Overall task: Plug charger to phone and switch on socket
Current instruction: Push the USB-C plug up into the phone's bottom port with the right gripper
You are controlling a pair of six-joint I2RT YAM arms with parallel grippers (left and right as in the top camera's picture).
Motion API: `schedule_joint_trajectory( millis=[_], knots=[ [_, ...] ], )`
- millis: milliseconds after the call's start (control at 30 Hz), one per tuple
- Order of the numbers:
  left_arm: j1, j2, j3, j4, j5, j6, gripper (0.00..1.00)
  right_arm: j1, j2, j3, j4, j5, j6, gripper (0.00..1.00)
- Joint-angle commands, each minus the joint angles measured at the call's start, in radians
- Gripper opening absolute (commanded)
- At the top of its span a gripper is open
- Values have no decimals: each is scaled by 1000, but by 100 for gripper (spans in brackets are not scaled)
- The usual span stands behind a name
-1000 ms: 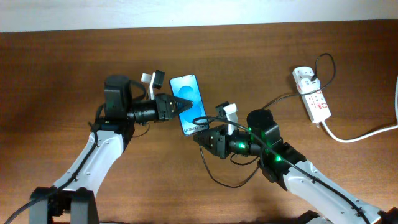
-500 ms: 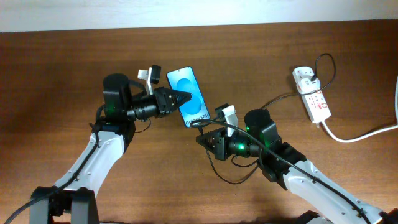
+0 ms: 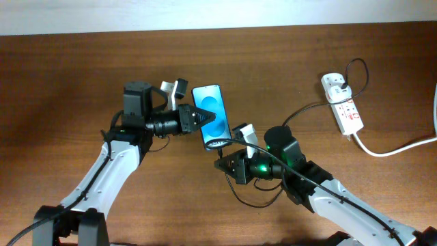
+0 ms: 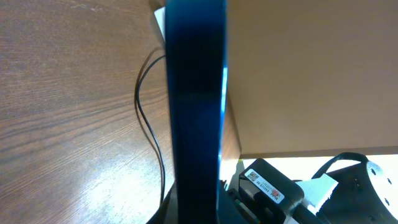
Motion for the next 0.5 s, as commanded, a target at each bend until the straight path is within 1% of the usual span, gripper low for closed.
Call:
schedule_joint_trajectory(
  millis=[0, 67, 300, 367, 400, 467],
  knots=[
    [-96, 0, -47, -98, 155, 71, 0, -23, -19, 77, 96, 100, -10, 4],
    [-96, 0, -47, -171, 154, 111, 0, -23, -19, 96, 95, 100, -10, 4],
    [-137, 0, -47, -177, 153, 125, 0, -30, -19, 128, 68, 125, -10, 4],
    [-137, 0, -47, -165, 142, 124, 0, -30, -19, 128, -1, 125, -11, 5],
    [-134, 0, -47, -150, 115, 85, 0, -29, -19, 128, -32, 124, -11, 6],
    [-115, 0, -47, -92, 96, 28, 0, -29, -19, 128, -40, 103, -11, 8]
  ],
)
